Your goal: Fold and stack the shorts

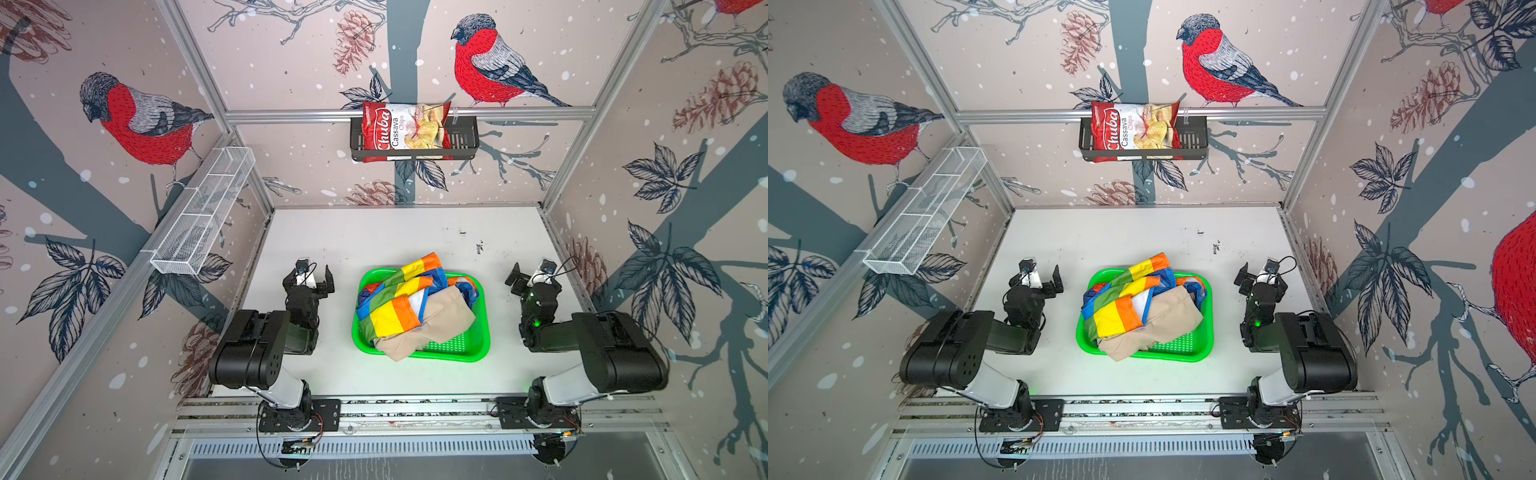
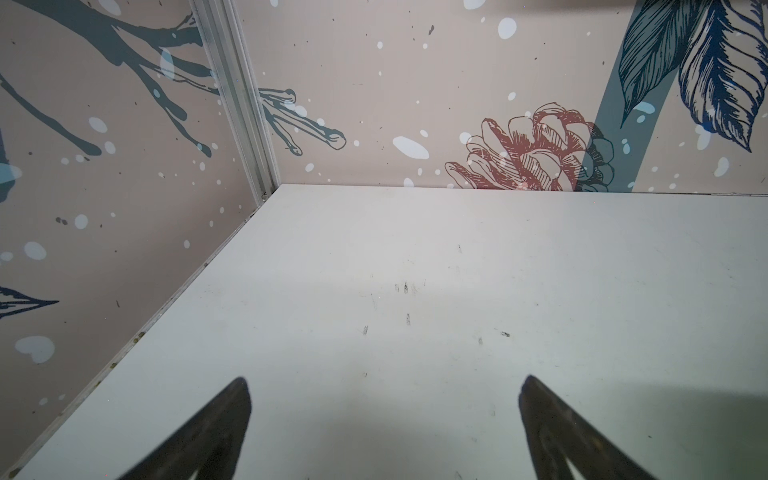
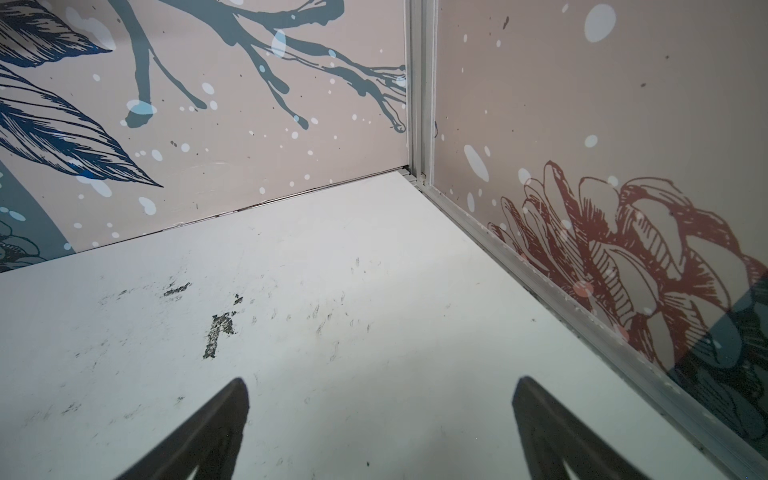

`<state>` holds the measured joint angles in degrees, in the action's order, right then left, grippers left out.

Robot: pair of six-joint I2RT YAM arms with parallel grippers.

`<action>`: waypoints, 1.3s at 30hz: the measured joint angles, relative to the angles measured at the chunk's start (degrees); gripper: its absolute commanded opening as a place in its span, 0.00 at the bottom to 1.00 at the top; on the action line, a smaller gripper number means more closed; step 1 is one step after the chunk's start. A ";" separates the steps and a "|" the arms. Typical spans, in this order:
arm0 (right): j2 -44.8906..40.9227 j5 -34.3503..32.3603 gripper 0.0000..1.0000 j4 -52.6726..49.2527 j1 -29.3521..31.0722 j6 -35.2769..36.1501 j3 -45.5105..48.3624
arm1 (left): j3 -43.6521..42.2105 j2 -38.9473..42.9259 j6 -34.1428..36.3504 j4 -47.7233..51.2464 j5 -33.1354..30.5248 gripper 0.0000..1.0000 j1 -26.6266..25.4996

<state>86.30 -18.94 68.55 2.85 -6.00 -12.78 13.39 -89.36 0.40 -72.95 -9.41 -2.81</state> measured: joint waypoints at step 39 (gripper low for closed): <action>-12.11 13.35 0.76 -70.49 20.94 -14.84 -29.33 | 20.33 43.34 -46.97 72.06 -3.26 0.85 -5.64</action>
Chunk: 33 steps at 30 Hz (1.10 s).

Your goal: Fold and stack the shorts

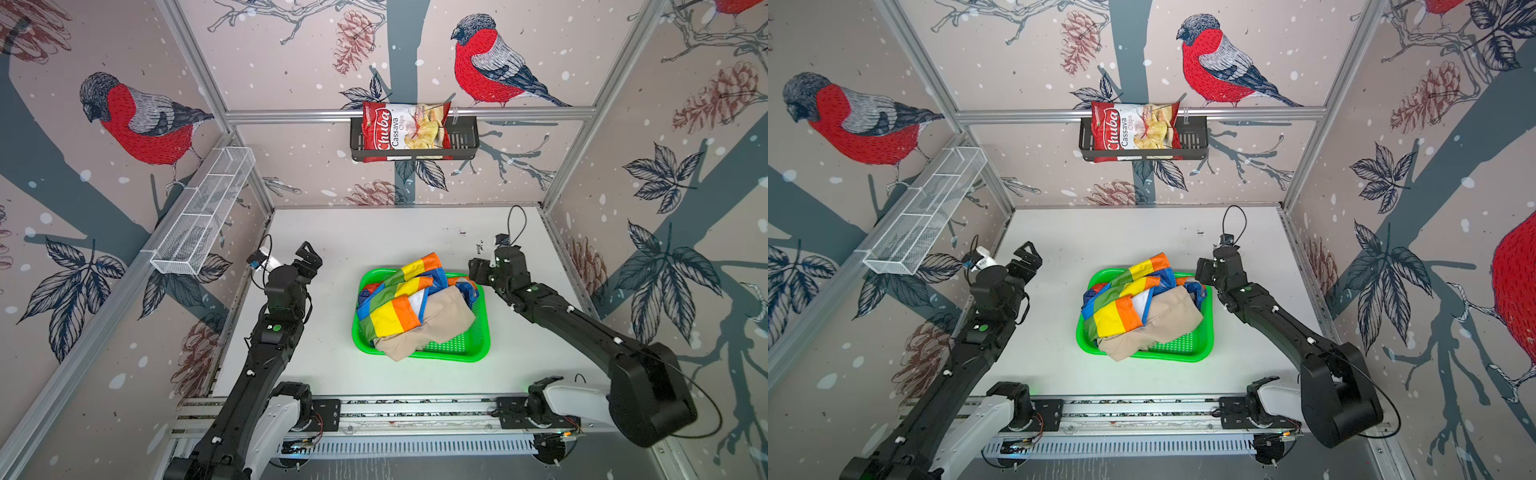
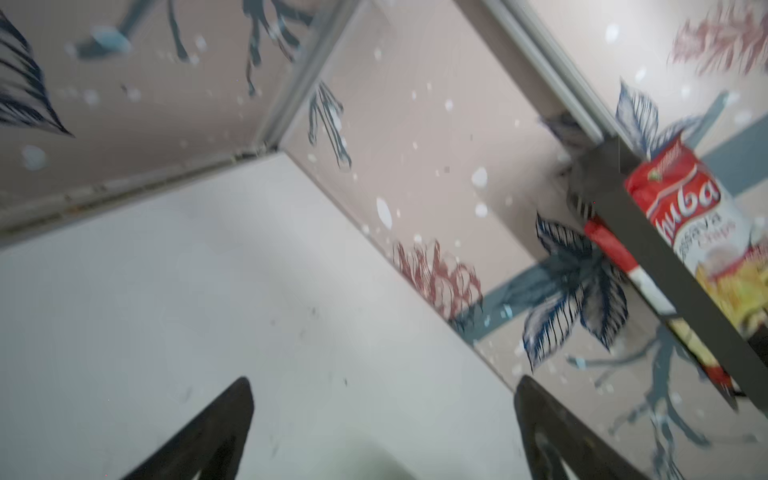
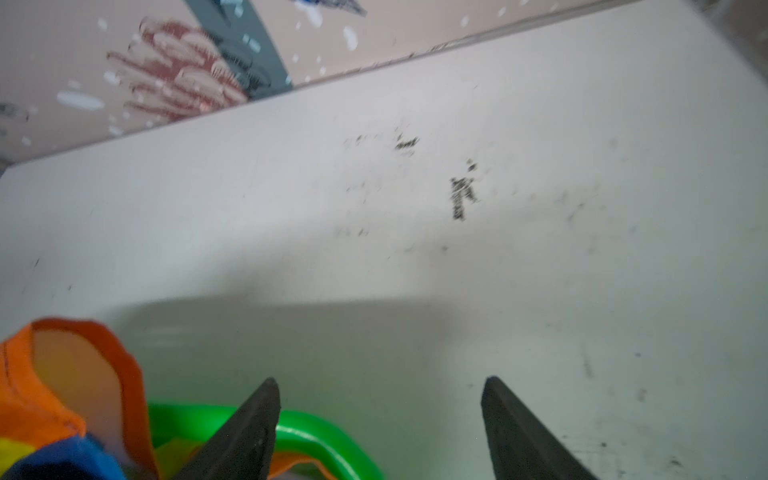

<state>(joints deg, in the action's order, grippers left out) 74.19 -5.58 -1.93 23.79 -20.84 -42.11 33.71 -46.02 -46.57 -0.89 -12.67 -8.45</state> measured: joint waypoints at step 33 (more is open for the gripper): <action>-18.43 5.20 0.11 -1.42 -23.34 -26.40 17.86 | 29.27 -40.41 0.74 -7.15 12.63 0.86 -27.87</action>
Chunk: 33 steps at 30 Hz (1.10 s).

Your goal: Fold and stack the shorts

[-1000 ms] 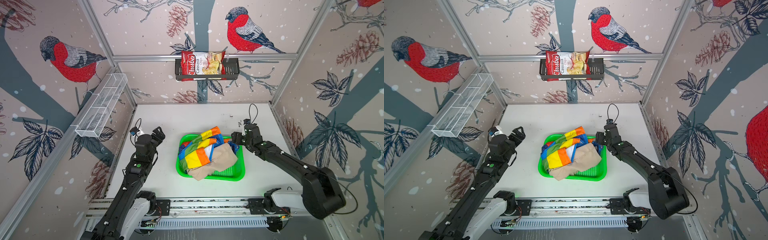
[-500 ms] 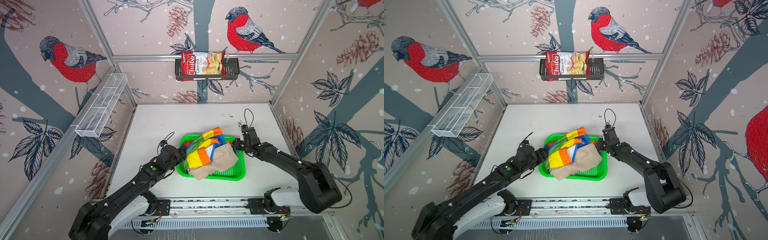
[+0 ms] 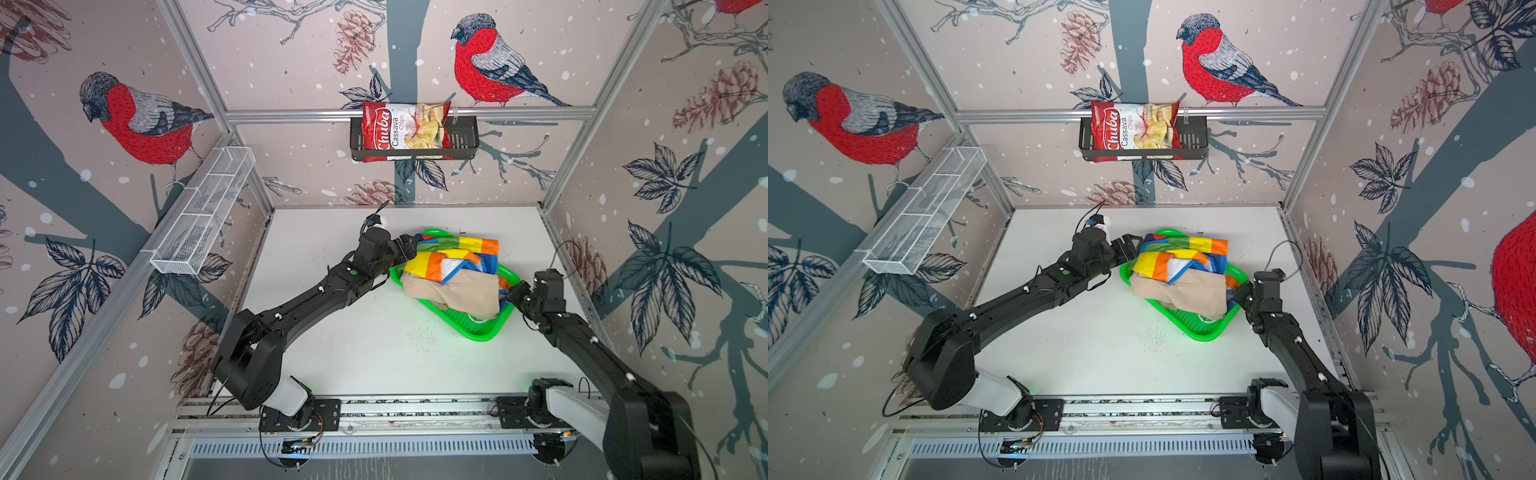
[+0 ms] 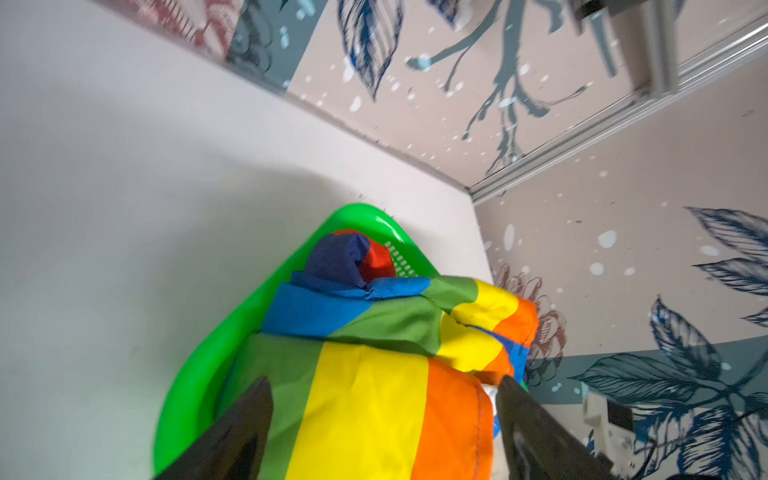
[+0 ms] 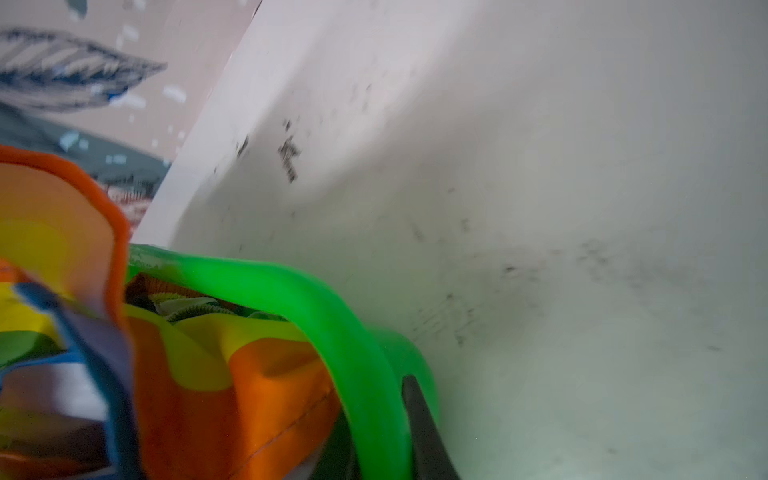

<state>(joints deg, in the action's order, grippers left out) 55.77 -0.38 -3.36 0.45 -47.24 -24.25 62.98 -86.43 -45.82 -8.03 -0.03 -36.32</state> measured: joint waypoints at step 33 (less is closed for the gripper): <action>12.11 -22.36 0.82 -18.82 15.34 17.66 -32.85 | 14.08 -33.48 -9.90 -17.20 23.19 0.70 -8.11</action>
<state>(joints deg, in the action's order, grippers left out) 67.88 -22.74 -22.17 15.79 -29.58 -57.10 77.06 -119.92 -55.72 -25.23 23.16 -44.42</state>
